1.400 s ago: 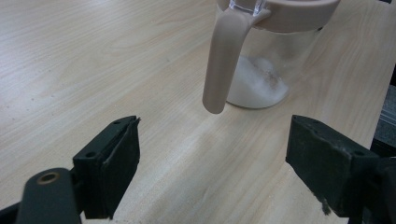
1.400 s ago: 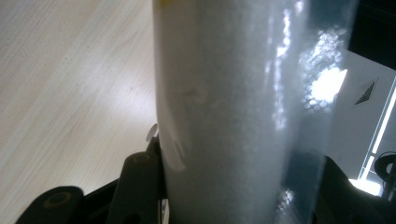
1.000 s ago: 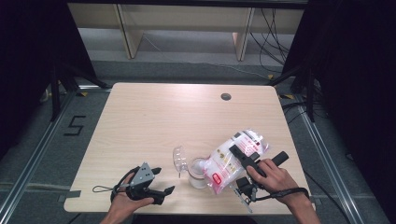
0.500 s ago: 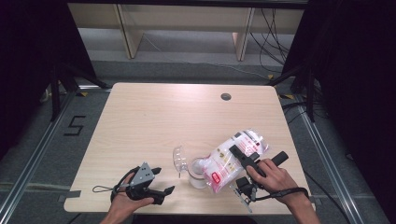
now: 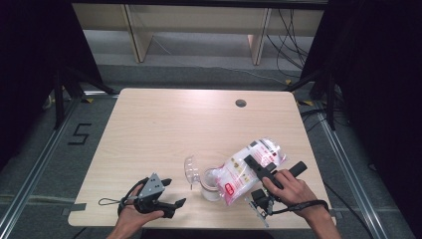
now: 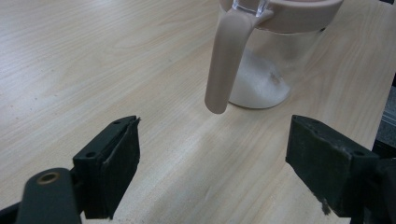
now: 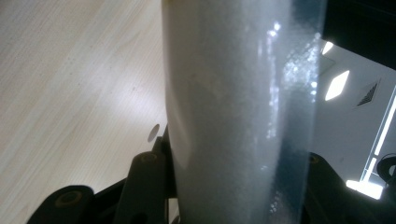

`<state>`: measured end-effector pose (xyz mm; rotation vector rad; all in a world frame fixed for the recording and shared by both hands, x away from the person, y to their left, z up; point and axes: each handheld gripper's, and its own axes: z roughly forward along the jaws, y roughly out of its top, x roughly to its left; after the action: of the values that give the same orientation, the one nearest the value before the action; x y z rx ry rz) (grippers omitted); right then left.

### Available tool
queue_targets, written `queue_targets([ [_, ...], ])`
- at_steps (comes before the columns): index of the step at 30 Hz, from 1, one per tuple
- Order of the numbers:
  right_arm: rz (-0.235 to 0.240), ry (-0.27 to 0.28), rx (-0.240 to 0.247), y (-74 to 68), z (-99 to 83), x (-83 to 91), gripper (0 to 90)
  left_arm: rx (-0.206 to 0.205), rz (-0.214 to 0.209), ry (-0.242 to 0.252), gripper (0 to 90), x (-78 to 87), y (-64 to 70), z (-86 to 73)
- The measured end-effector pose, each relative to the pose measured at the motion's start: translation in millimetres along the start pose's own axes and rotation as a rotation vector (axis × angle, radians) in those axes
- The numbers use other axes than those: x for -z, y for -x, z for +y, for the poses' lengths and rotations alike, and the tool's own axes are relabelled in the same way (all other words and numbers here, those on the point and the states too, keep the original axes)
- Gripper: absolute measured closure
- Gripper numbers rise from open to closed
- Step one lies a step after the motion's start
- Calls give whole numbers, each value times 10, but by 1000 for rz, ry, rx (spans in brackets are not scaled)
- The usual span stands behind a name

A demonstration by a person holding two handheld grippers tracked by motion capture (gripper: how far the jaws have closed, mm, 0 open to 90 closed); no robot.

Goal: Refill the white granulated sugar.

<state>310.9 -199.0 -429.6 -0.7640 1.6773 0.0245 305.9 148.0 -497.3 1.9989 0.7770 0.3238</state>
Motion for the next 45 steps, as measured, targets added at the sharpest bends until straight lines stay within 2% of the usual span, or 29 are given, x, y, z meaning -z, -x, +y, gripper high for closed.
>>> queue_targets([
  [11, 3, 4, -9, 2, -7, -3, 641, -2, -2, 1, 172, 3, 2, 2],
  [12, 11, -12, -33, -13, -12, 10, 642, 0, -1, 0, 171, 2, 4, 2],
  [14, 11, -13, -33, -12, -14, 9, 643, -3, -1, 0, 172, 3, 1, 2],
  [15, 10, 1, -12, 6, -19, -3, 644, -1, -1, 1, 171, 2, 2, 2],
  [17, 3, 0, -24, -7, -23, -3, 644, 1, -1, 1, 172, 3, 2, 2],
  [29, 4, 3, -17, -3, -26, -10, 648, -3, -2, 1, 172, 2, 1, 2],
  [30, 8, -11, -36, -22, -24, 2, 649, -2, -2, 0, 172, 1, 2, 2],
  [32, 14, -13, -20, -3, -21, 5, 649, -2, -2, 0, 172, 0, 1, 2],
  [45, 8, -7, -23, -1, -28, -19, 653, 1, 0, 2, 172, -3, -1, 0],
])
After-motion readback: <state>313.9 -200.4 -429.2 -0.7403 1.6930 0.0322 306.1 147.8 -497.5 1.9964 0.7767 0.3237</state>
